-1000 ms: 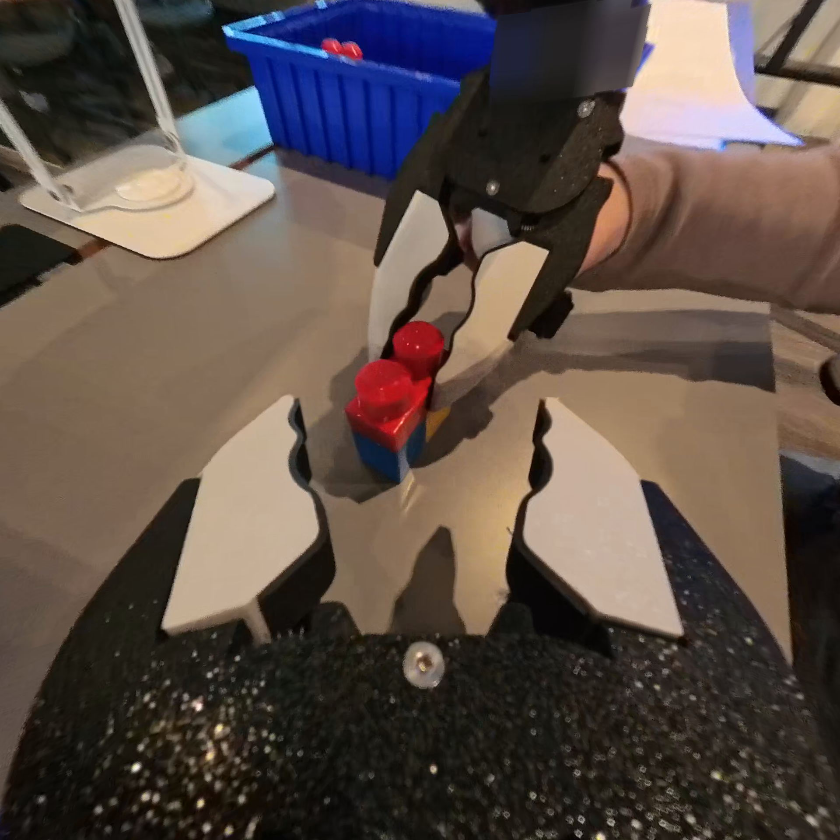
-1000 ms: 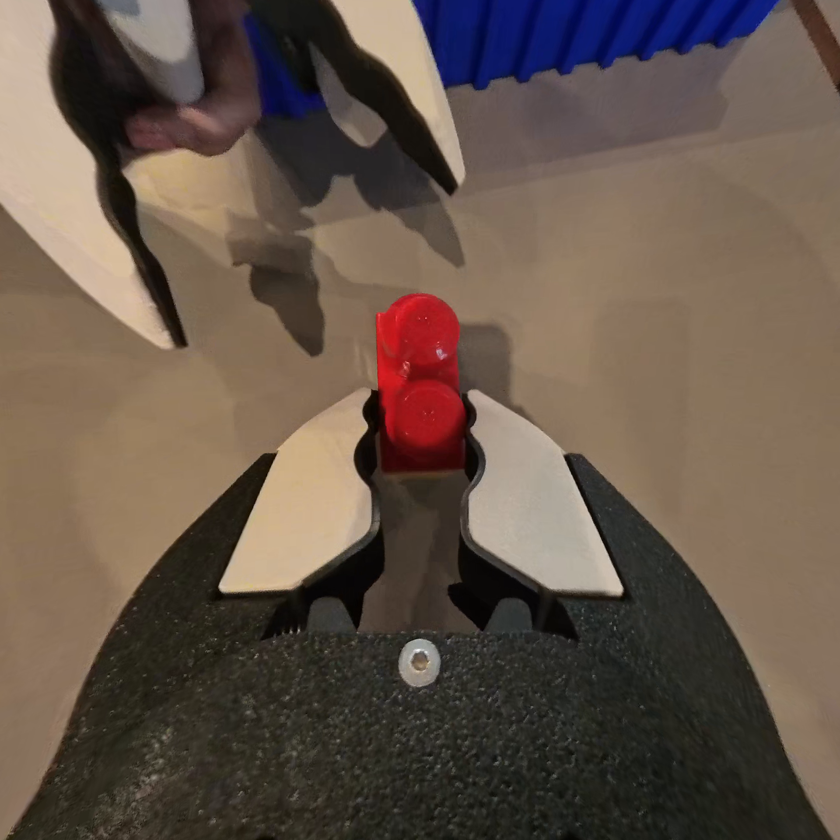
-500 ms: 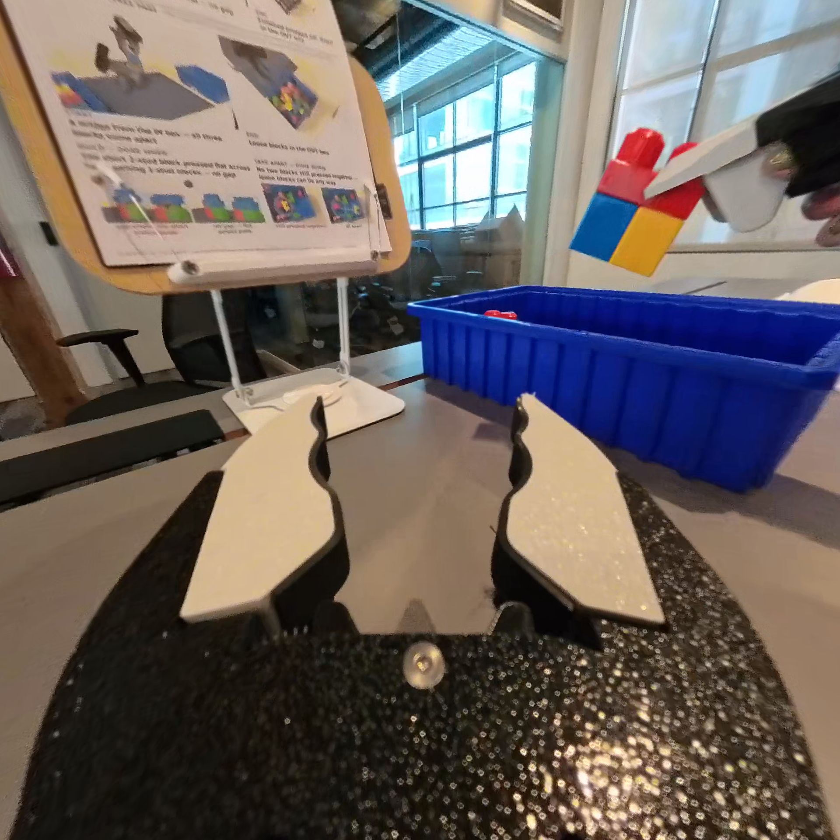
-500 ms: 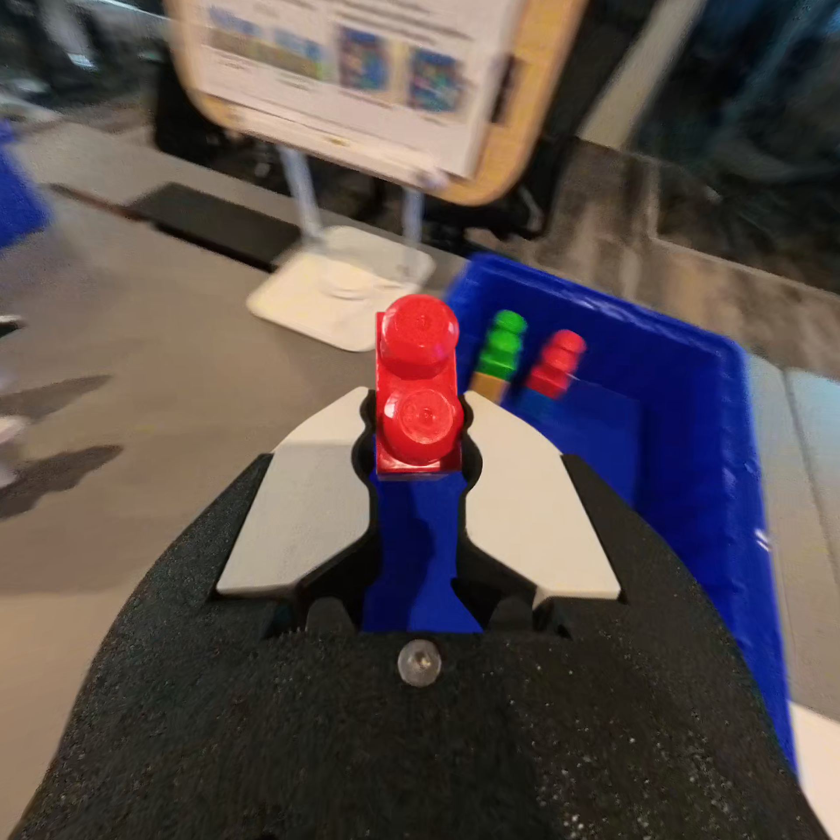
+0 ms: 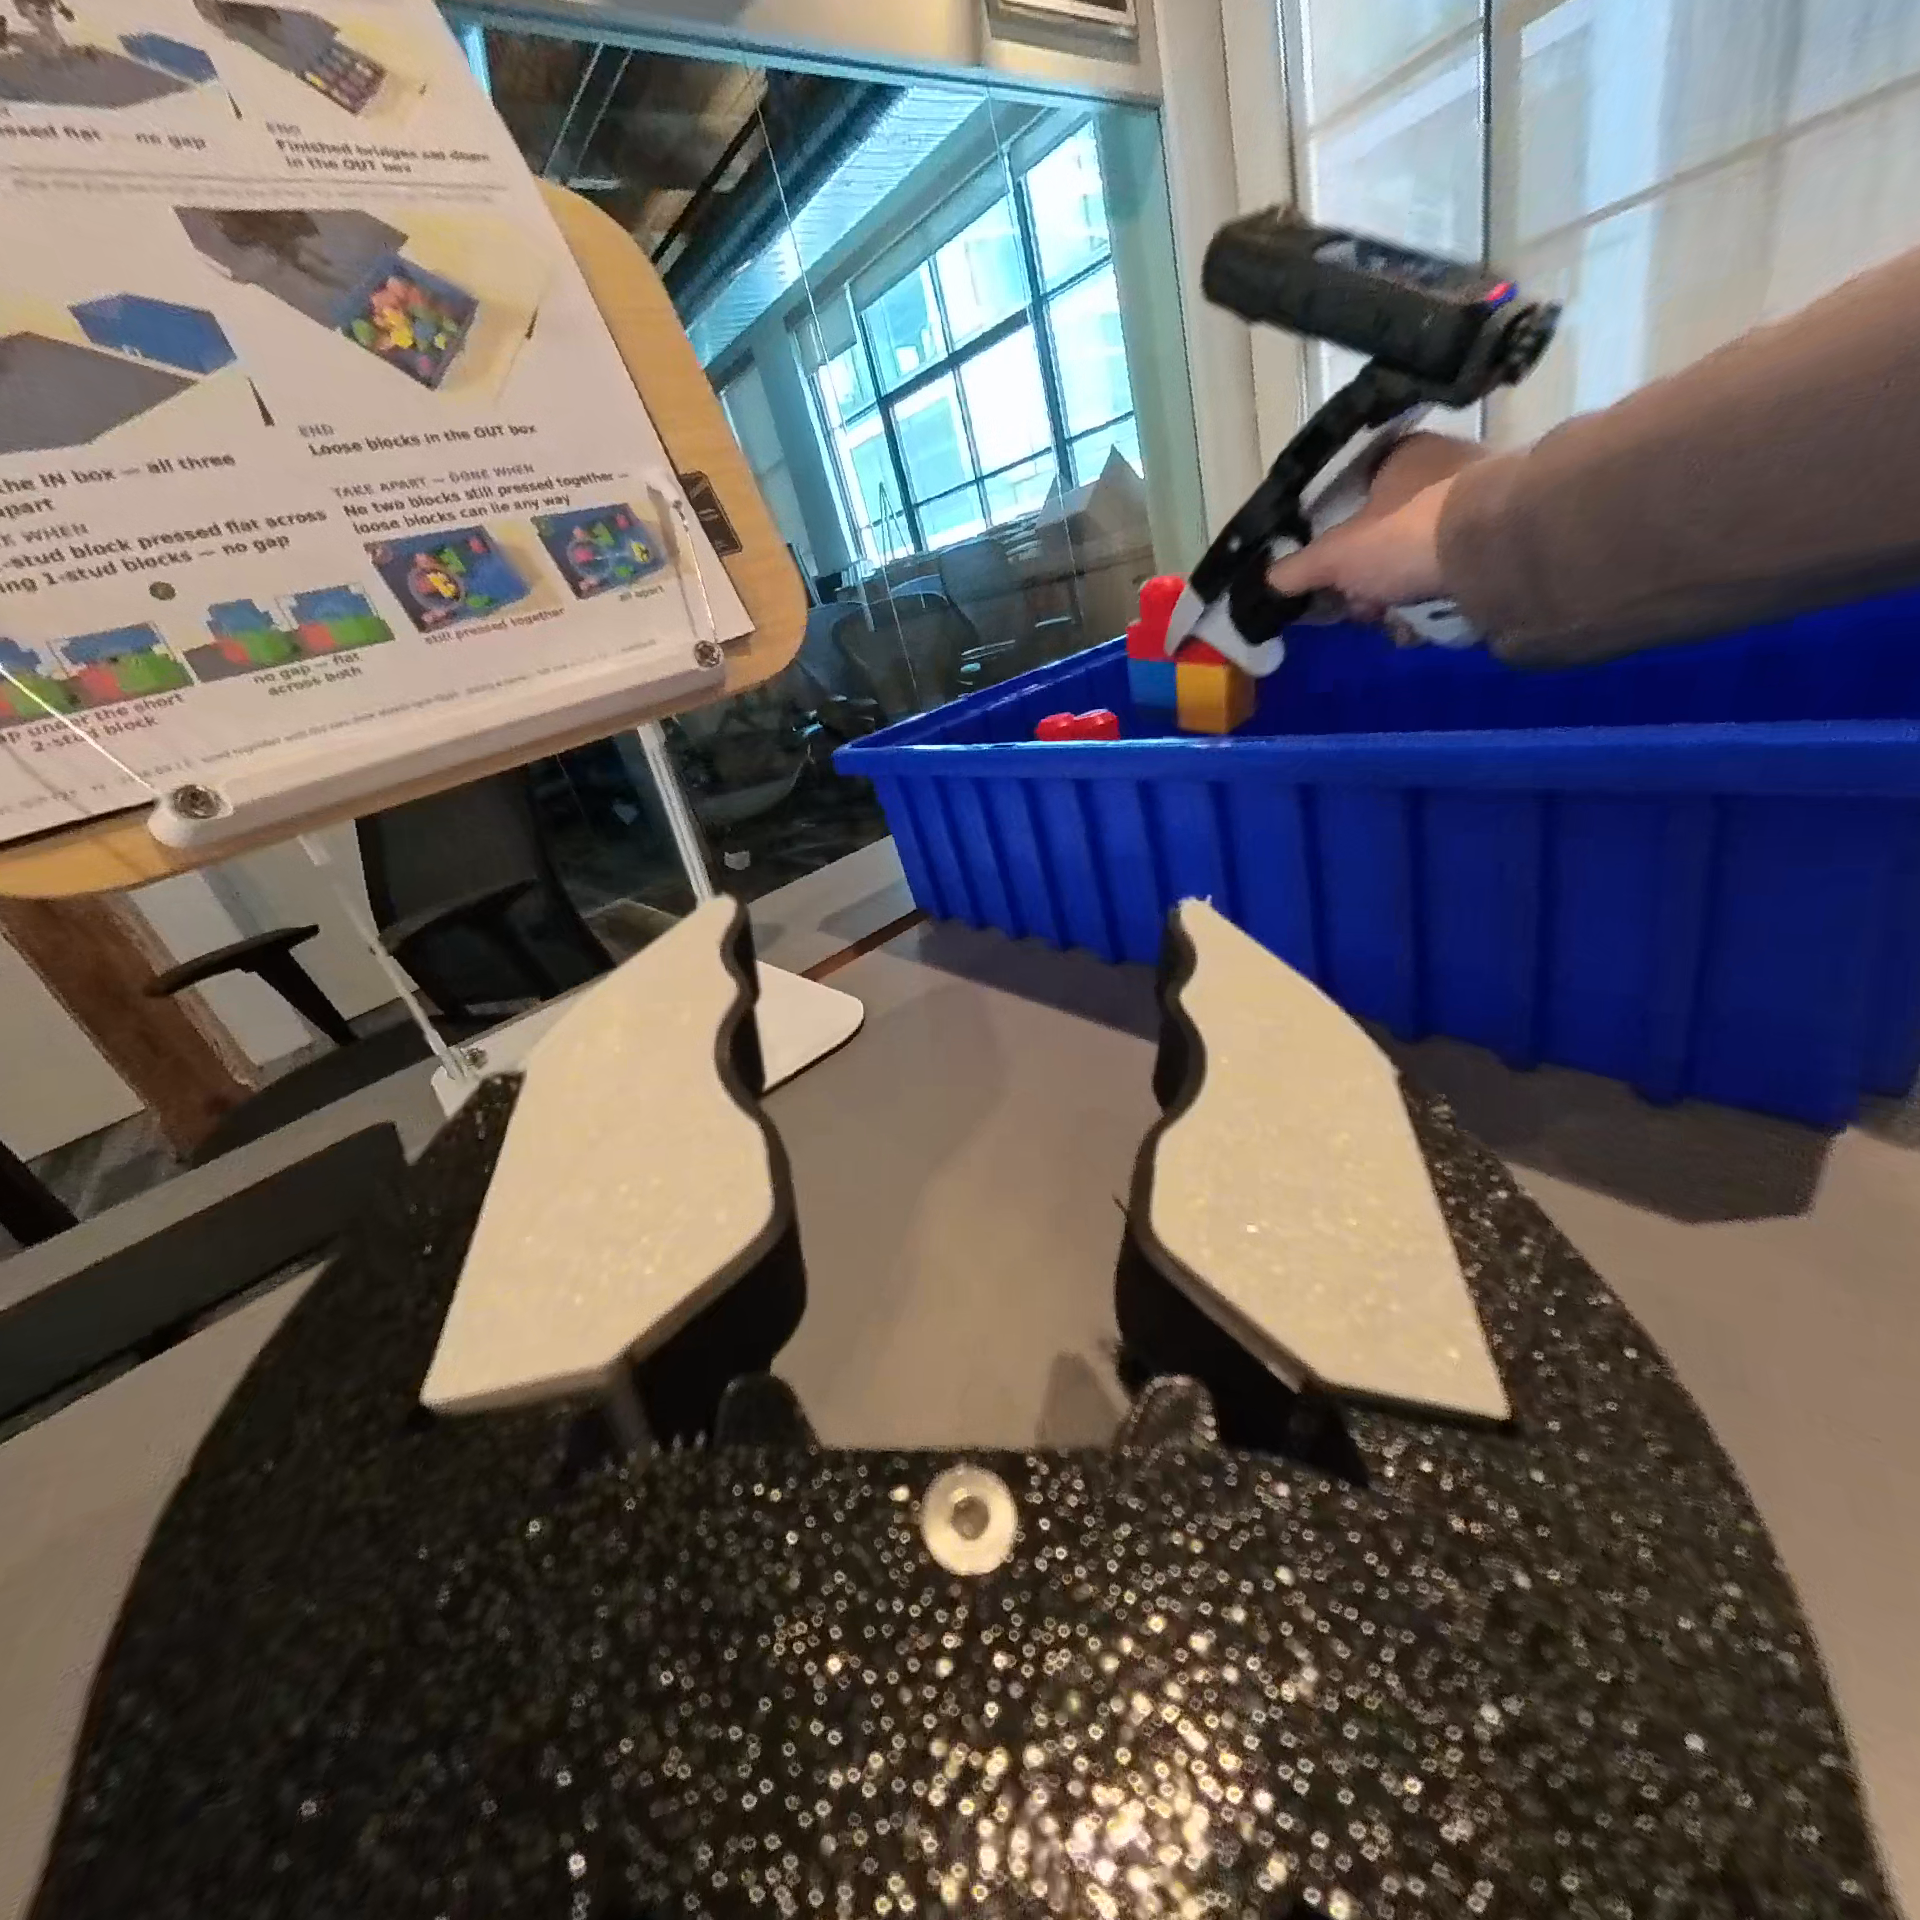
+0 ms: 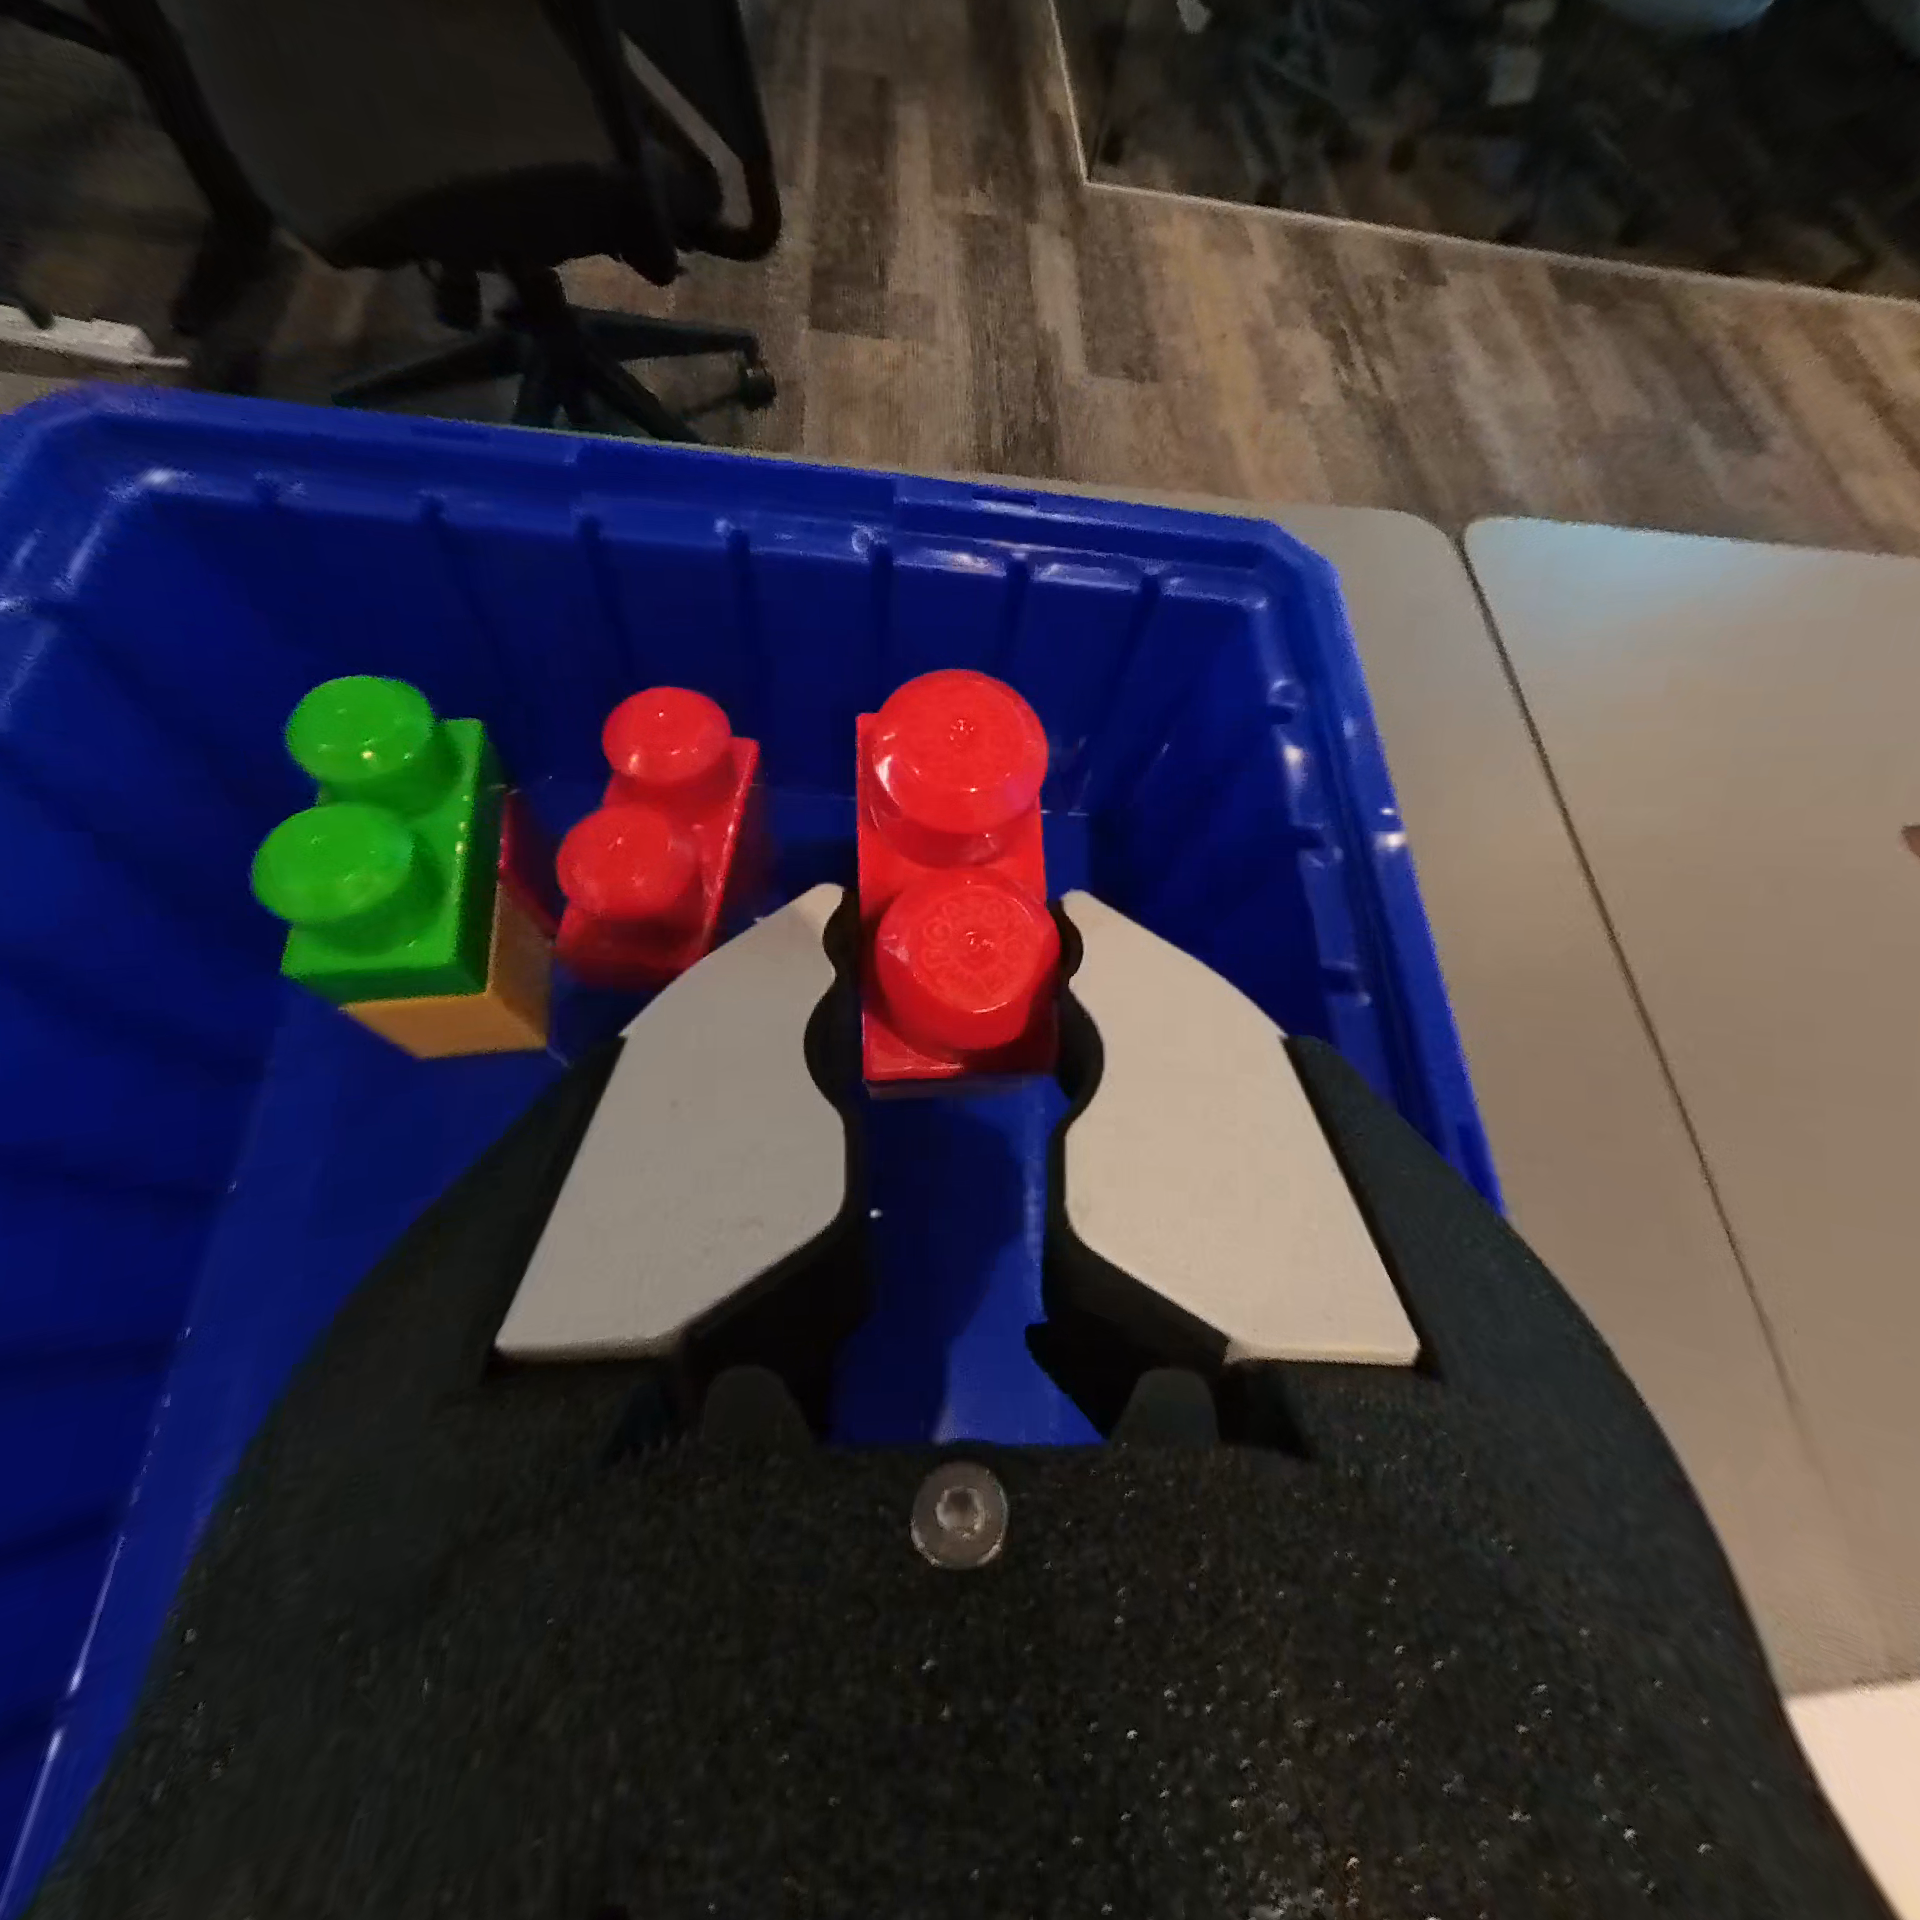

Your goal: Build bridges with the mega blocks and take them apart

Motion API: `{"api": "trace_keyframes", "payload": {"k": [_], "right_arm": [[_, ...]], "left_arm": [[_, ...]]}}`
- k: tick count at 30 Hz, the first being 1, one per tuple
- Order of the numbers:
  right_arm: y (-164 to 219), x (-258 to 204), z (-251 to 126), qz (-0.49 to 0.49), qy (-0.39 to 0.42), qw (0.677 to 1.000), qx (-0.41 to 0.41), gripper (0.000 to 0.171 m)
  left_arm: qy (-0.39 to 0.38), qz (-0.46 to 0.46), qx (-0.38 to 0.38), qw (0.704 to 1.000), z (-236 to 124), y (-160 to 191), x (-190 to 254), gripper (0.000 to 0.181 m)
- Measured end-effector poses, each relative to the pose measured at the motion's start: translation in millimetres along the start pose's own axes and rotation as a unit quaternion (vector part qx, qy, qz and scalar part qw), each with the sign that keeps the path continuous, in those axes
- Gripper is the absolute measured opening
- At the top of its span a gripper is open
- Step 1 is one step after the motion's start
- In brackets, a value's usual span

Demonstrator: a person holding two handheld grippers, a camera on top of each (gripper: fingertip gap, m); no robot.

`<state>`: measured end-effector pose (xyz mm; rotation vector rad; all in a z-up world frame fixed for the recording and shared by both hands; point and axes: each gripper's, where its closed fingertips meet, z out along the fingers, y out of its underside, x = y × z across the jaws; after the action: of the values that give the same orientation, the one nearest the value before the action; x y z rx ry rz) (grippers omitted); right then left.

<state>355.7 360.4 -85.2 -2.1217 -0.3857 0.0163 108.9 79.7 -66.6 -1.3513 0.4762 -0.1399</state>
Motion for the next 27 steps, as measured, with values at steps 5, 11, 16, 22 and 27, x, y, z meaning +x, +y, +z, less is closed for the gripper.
{"api": "trace_keyframes", "payload": {"k": [5, 11, 16, 22, 27], "right_arm": [[15, -2, 34, 0.005, 0.017, 0.998, -0.053, 0.034], [19, -4, 47, 0.031, 0.018, 0.997, -0.067, 0.035], [21, -7, 53, 0.033, 0.017, 0.997, -0.075, 0.035], [21, -7, 53, 0.037, 0.012, 0.996, -0.075, 0.035], [9, 2, 31, 0.017, 0.014, 0.999, -0.043, 0.044]], "left_arm": [[0.009, 0.003, -0.007, 1.0, 2, 2, 4, 0.071], [0.012, 0.006, -0.014, 1.0, 5, 5, 5, 0.07], [0.014, 0.003, -0.015, 1.0, 5, 6, 5, 0.069], [0.016, 0.003, -0.017, 1.0, 5, 6, 6, 0.068], [0.016, 0.0, -0.018, 1.0, 6, 6, 5, 0.069]]}}
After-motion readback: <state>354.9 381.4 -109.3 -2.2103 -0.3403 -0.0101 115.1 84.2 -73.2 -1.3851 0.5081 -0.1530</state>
